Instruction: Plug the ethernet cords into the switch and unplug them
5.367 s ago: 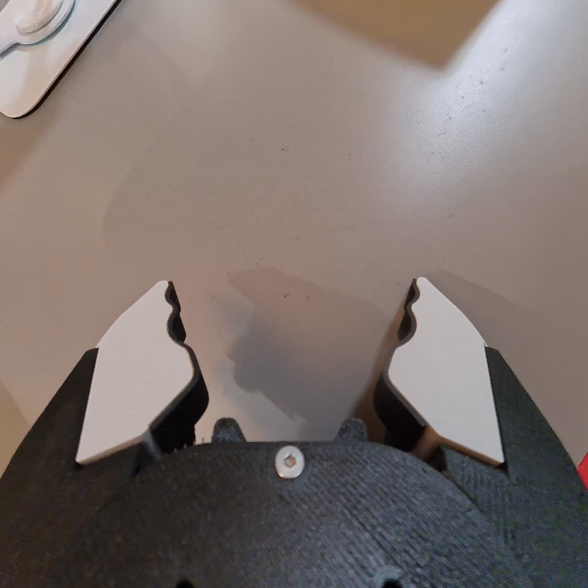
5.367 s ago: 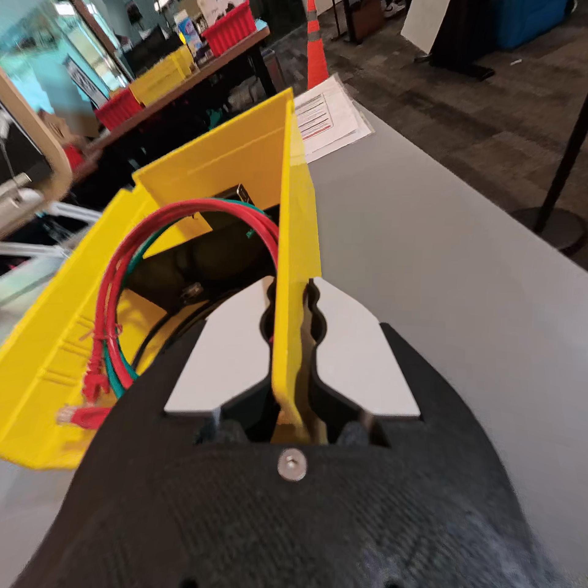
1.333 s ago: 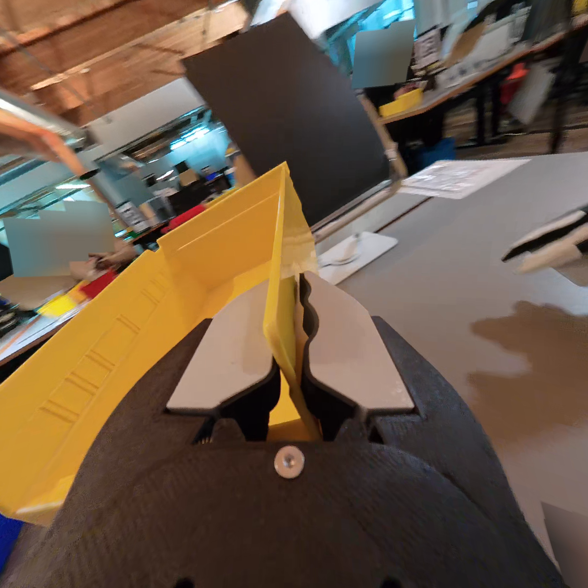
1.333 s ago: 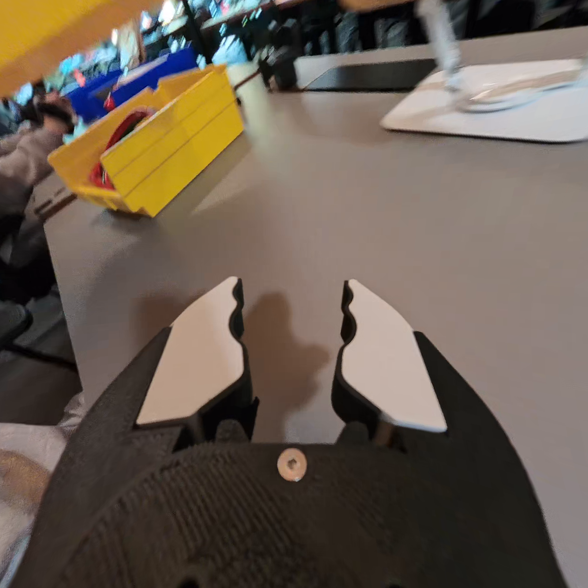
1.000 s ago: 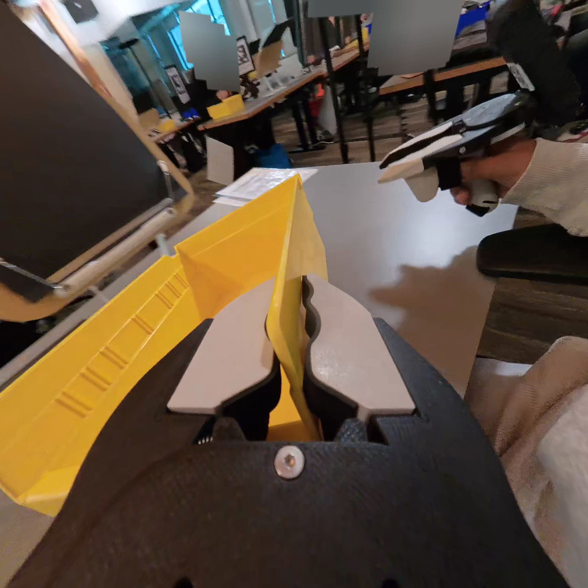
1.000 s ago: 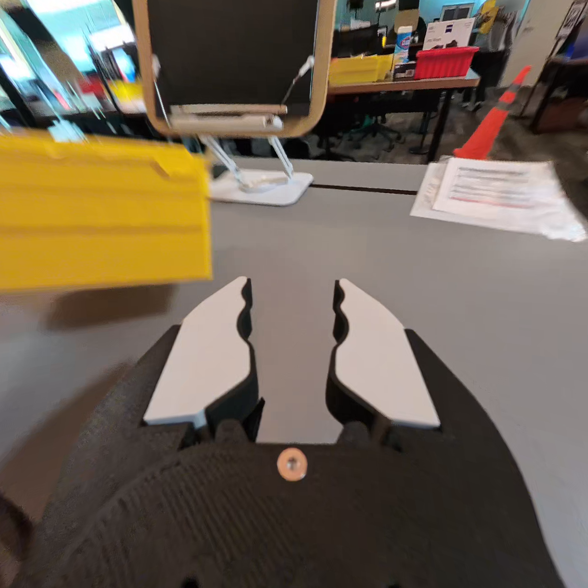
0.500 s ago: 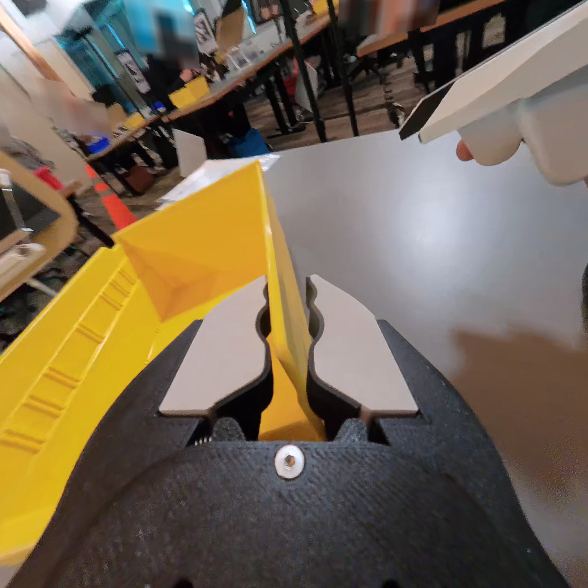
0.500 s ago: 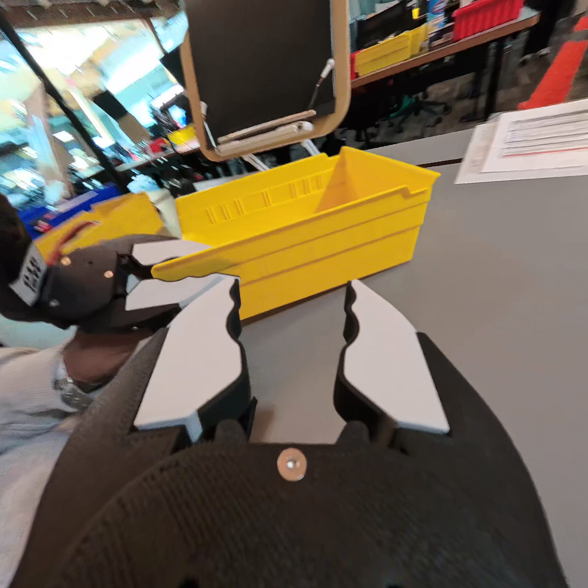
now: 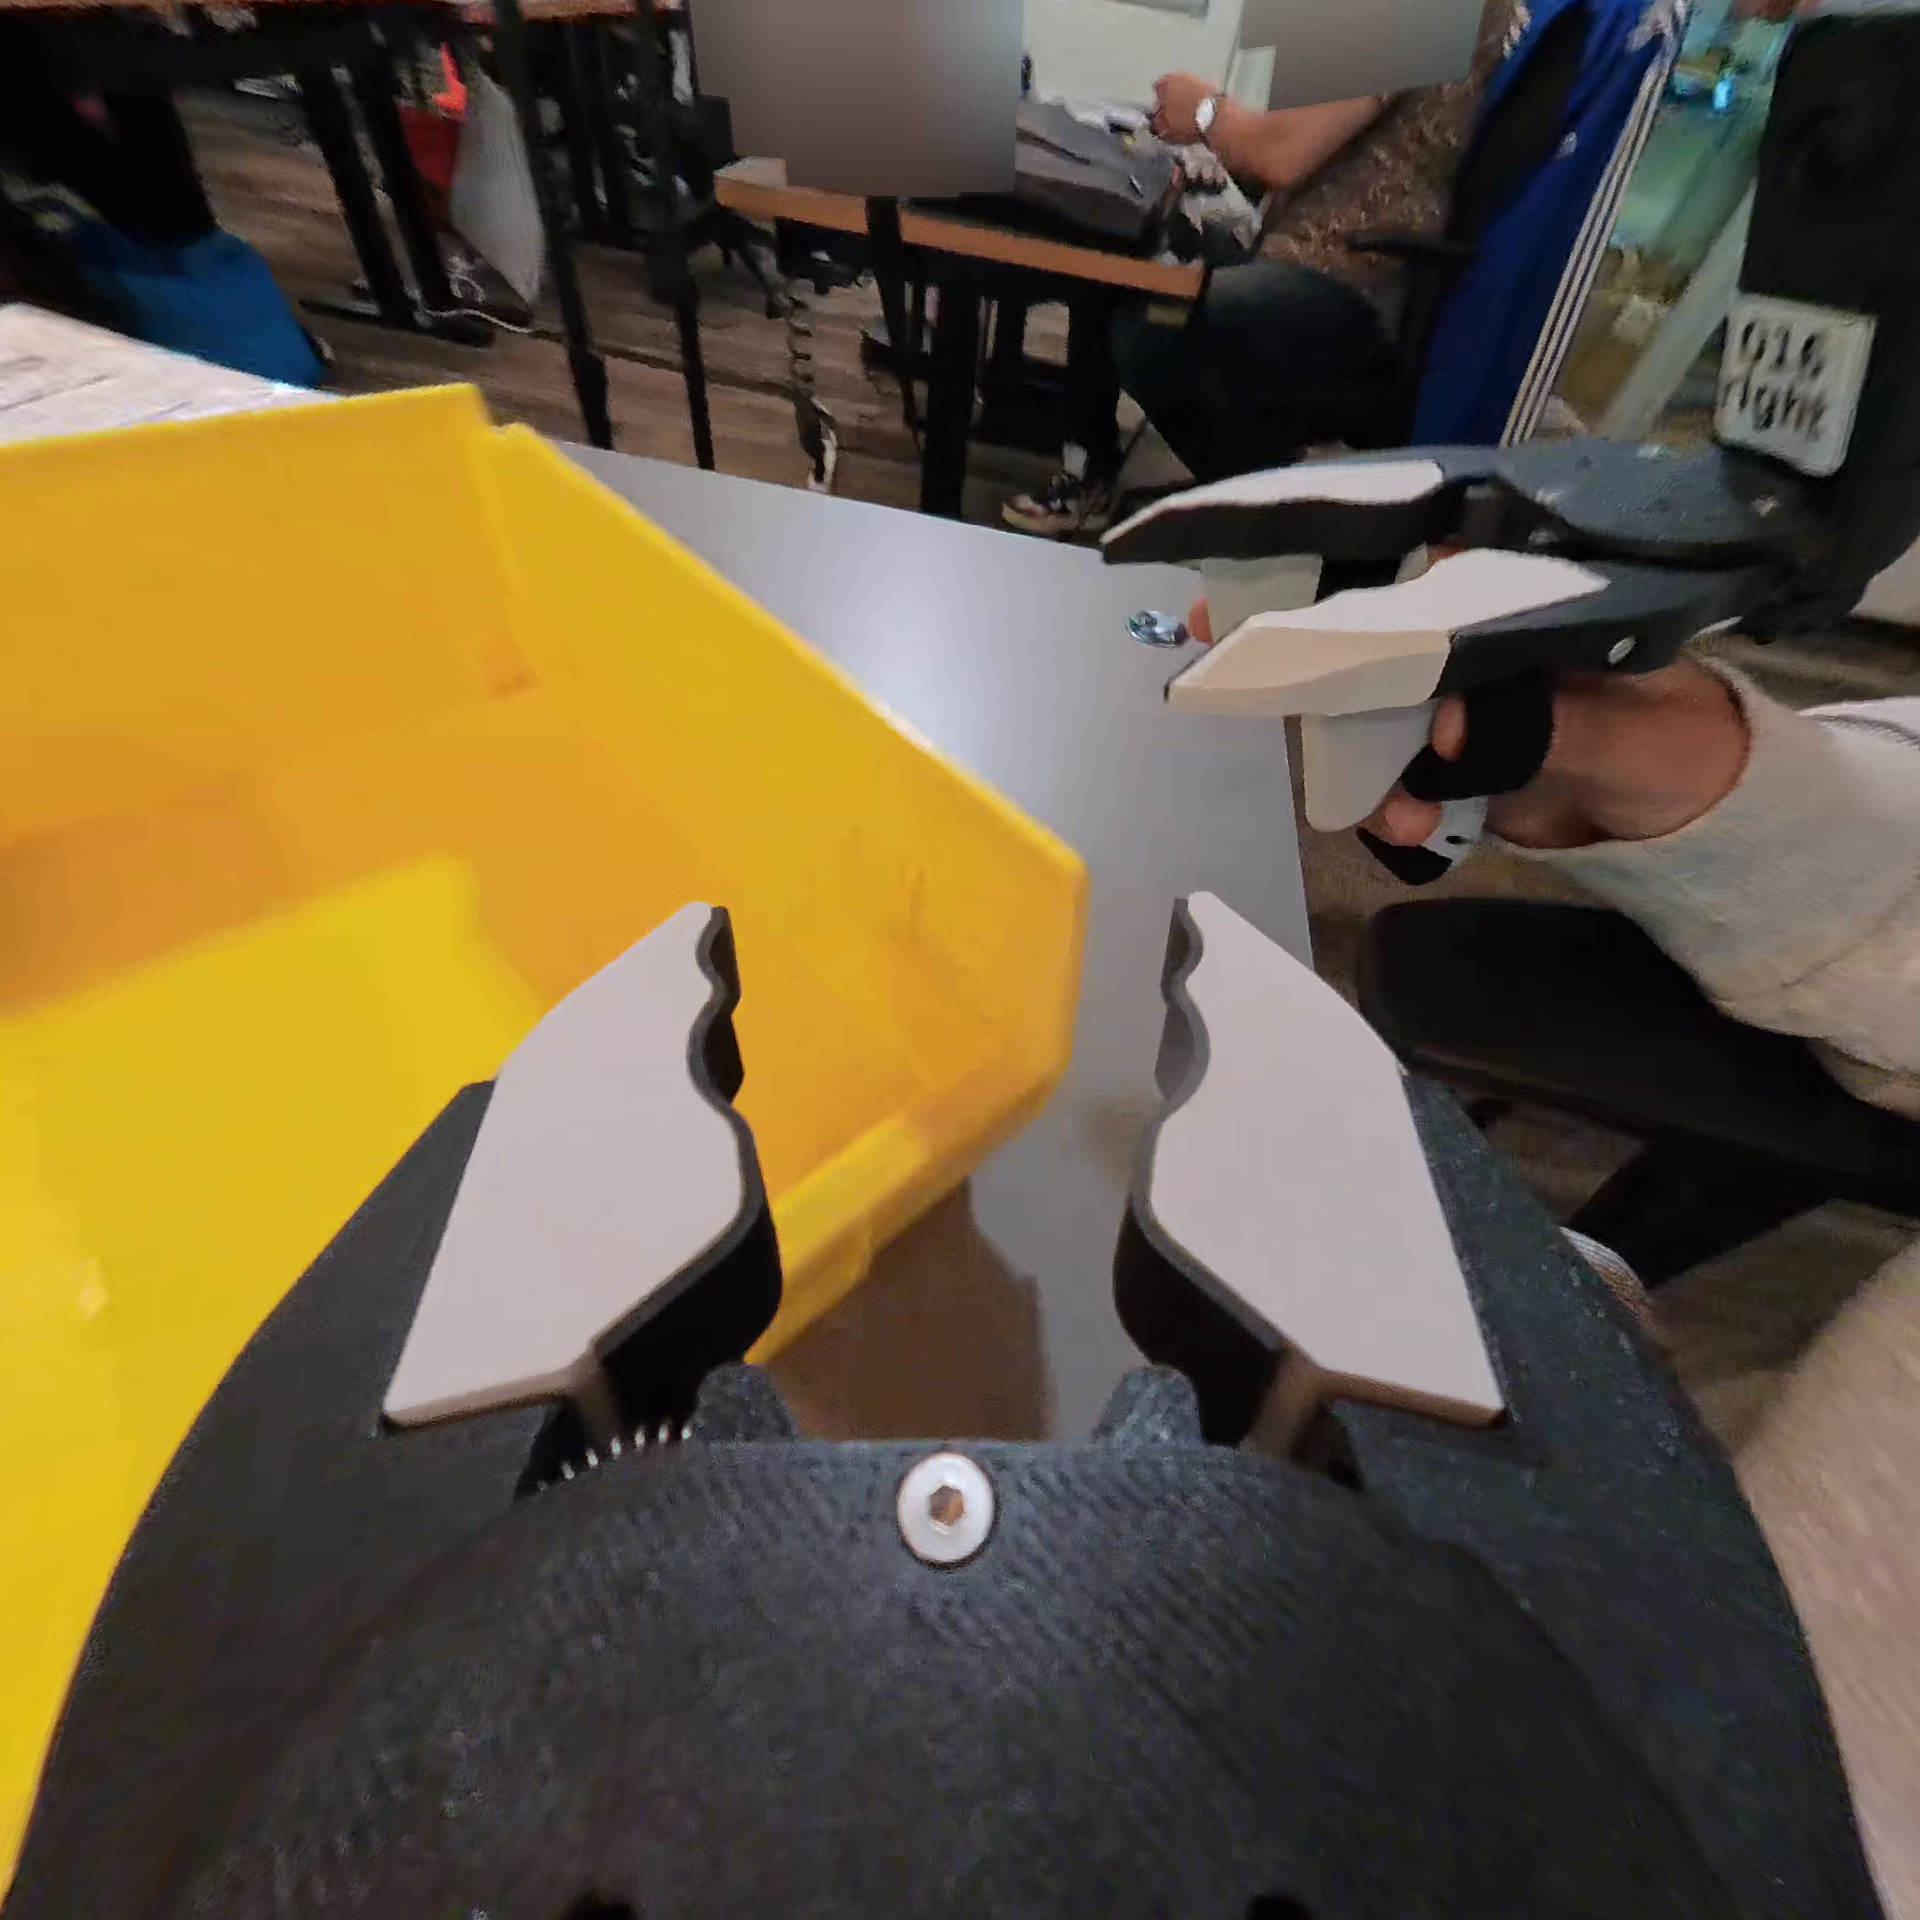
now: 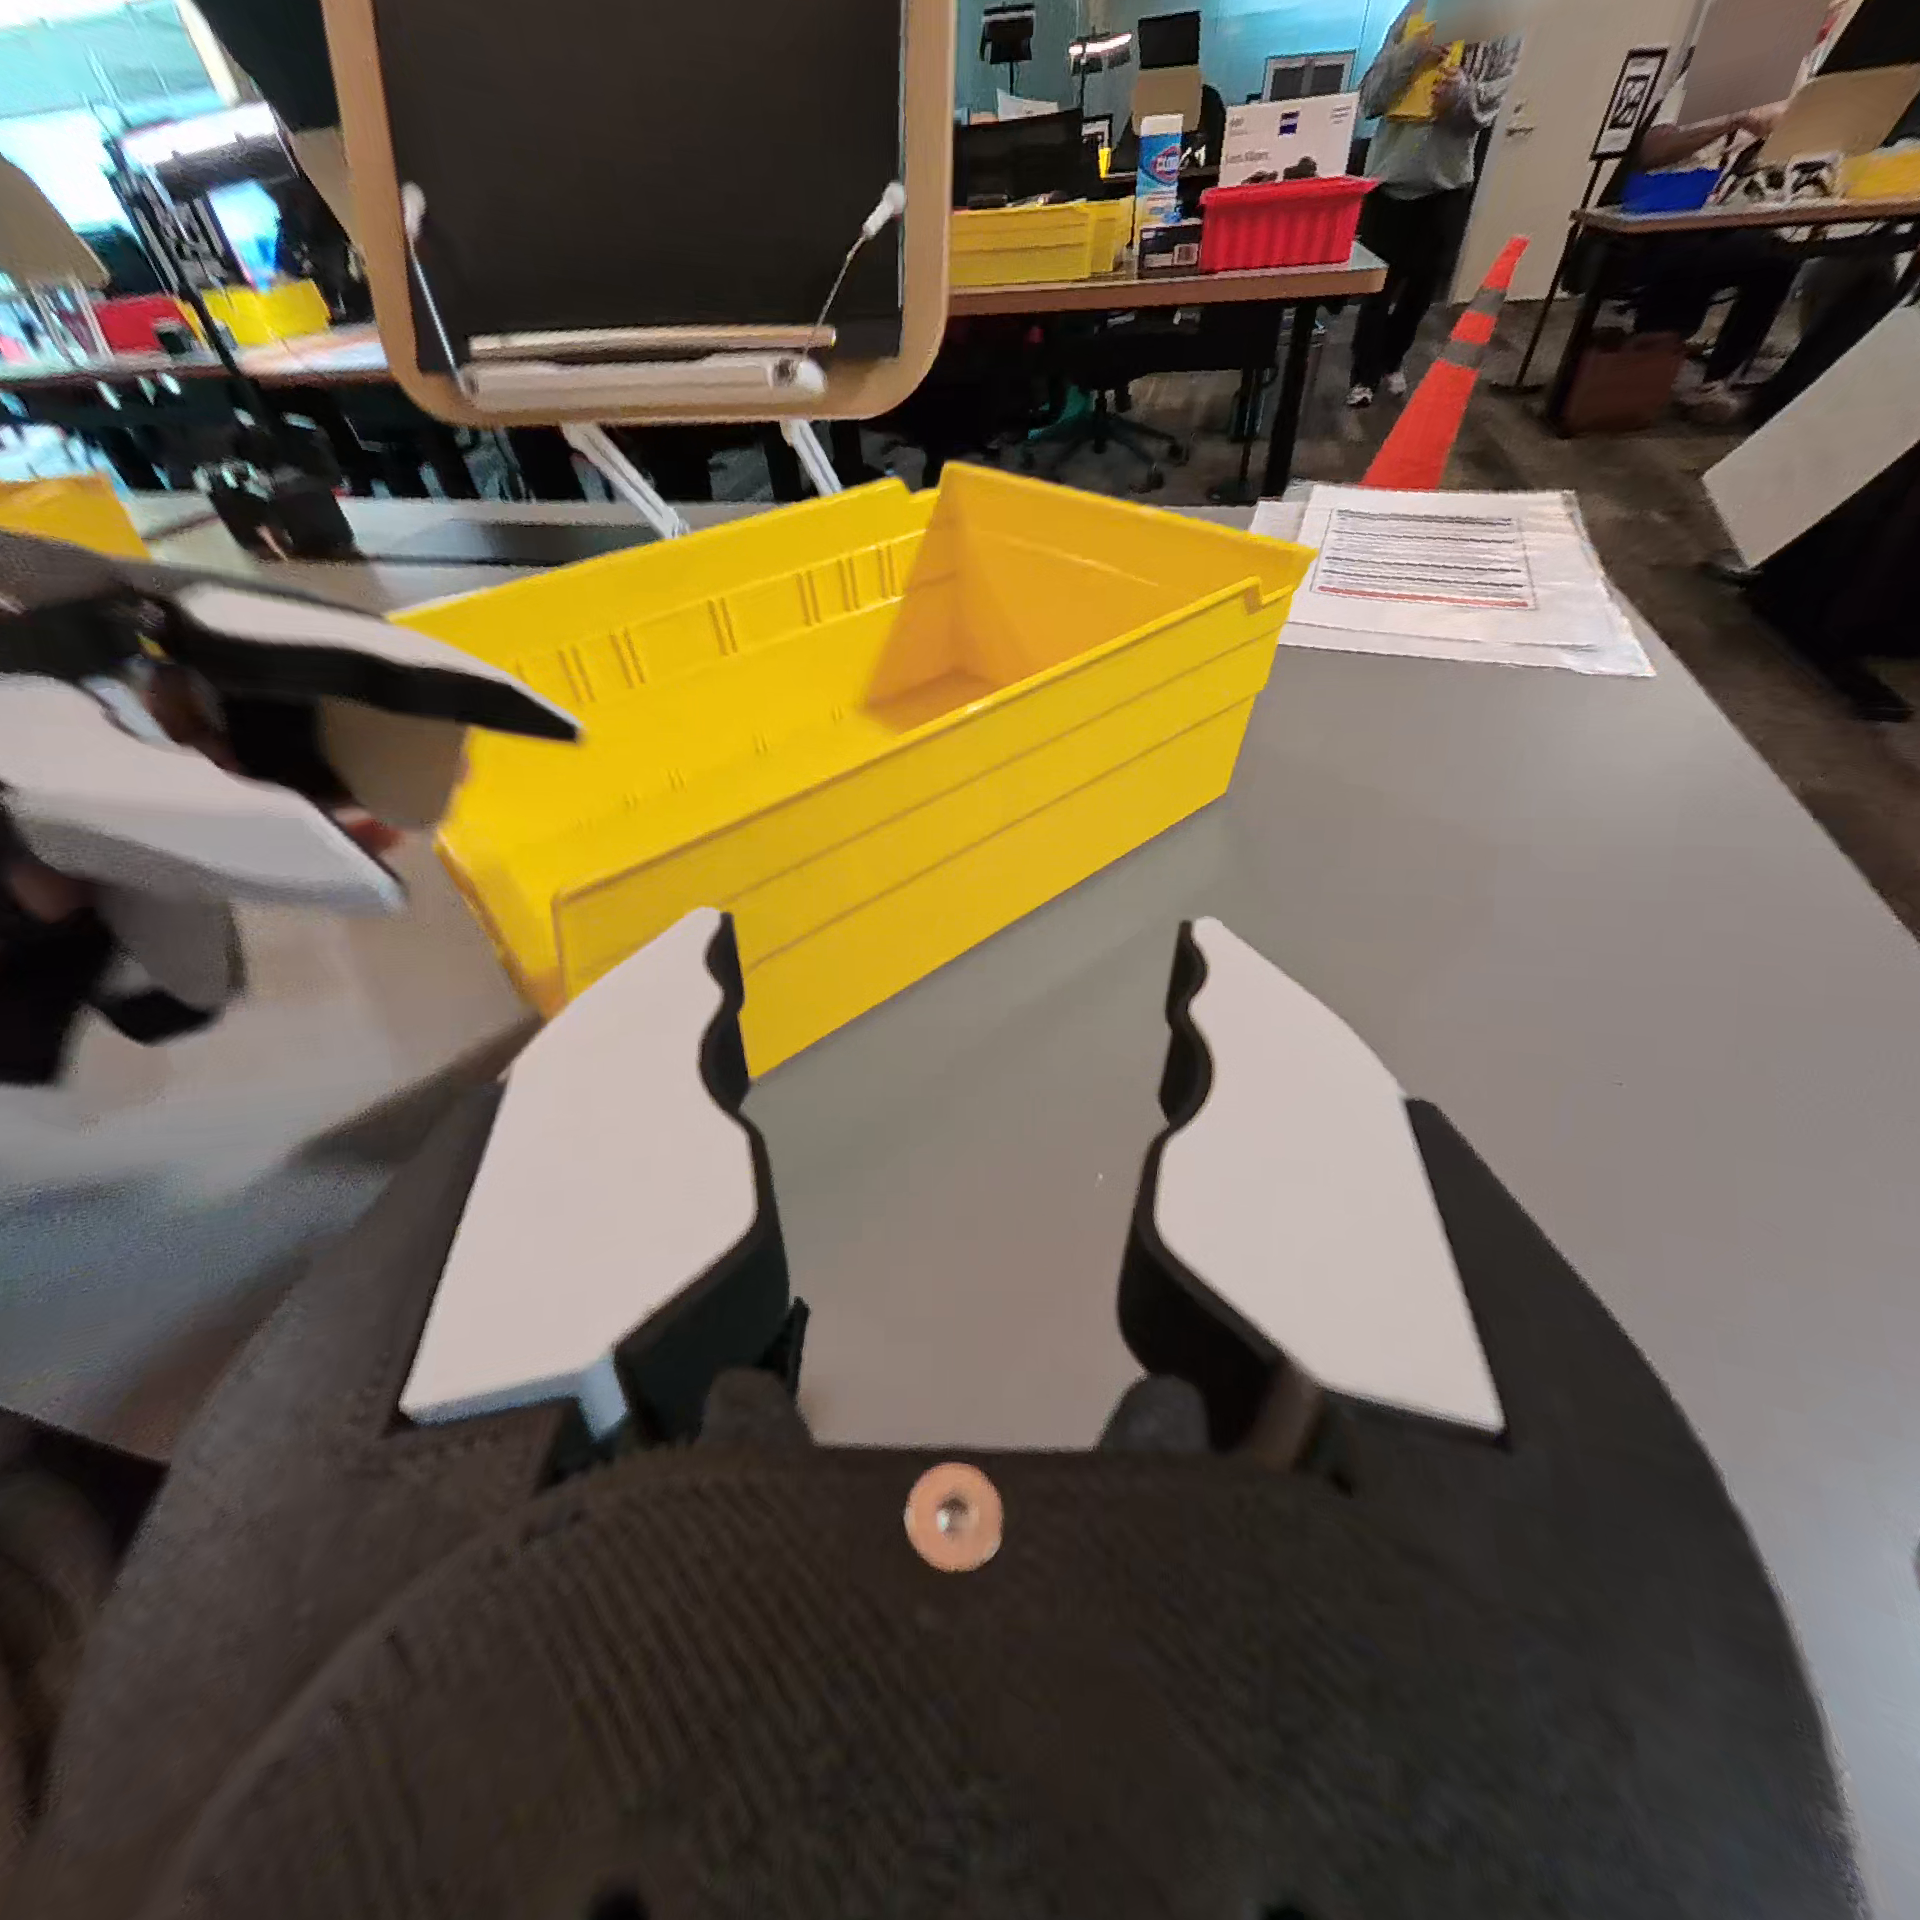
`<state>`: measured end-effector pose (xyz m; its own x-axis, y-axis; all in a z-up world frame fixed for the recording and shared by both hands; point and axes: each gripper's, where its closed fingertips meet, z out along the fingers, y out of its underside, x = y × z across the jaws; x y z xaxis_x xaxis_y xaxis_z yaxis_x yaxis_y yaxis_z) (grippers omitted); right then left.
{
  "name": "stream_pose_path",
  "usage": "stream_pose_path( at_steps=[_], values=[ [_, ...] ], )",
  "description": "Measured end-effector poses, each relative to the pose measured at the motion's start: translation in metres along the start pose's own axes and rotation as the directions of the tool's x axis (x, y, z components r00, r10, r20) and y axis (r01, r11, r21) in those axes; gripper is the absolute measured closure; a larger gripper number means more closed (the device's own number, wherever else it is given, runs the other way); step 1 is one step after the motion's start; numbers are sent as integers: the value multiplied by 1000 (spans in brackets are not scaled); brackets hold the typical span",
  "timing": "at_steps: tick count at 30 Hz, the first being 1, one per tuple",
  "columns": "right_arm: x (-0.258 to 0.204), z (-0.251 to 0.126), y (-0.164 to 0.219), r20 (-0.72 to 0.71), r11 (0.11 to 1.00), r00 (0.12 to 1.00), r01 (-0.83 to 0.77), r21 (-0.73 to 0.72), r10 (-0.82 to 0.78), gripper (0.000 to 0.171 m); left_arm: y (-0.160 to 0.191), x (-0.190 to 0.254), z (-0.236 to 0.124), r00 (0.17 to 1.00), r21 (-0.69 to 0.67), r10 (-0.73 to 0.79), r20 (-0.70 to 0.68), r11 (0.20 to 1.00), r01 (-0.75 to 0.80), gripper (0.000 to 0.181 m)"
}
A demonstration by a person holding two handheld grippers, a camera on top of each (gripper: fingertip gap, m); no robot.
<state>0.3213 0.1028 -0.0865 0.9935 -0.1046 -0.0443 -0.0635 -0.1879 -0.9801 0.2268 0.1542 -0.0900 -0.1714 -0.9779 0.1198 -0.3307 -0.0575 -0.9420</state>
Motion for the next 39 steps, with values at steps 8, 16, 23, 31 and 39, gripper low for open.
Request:
stream_pose_path(
  at_steps=[8, 16, 23, 31, 39],
  values=[
    [-86, 38, 6, 91, 982, 978, 187, -4, -186, 80, 54, -49, -137, 956, 199, -225, 187, 962, 188, 101],
    [-50, 107, 20, 9, 973, 990, 143, -183, -143, 88, 73, -53, -171, 892, 312, -431, 140, 874, 373, 67],
    [93, 98, 17, -229, 979, 970, -116, -167, 76, 168, 74, -54, -182, 889, 334, -436, 141, 866, 372, 70],
    [171, 47, 21, -282, 982, 949, -172, -78, 144, 165, 79, -63, -186, 862, 340, -477, 175, 851, 402, 64],
    [213, 11, 7, -580, 993, 810, -115, -8, 90, 147, 86, -46, -179, 861, 193, -500, 97, 858, 476, 75]
  ],
)
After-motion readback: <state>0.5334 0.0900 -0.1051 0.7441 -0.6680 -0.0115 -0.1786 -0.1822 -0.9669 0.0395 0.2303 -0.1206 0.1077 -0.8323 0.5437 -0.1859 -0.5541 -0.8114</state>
